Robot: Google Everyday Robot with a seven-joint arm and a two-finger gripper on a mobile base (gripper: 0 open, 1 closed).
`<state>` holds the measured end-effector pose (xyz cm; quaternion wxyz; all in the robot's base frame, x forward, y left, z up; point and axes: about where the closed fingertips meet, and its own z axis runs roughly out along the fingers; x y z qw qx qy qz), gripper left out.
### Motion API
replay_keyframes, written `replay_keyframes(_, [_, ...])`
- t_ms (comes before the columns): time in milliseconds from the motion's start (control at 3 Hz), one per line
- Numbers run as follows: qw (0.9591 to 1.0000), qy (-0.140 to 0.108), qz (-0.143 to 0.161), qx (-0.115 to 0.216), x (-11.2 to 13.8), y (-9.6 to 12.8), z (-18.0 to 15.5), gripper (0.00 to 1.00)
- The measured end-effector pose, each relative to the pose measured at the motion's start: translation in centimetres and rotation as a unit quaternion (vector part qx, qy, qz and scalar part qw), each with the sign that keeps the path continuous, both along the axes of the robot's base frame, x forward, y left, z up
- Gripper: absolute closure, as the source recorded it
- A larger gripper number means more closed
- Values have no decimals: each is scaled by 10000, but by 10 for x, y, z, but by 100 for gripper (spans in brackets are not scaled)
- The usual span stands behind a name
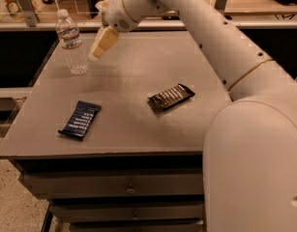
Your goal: Pick water bottle
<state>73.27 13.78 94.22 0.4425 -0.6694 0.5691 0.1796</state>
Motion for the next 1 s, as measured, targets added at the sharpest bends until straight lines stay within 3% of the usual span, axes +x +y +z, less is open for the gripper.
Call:
replay_keyframes(333, [9989,296,331,124,0,31,-9,0])
replay_keyframes(1000, [9975,455,414,343,-7,34,-12,0])
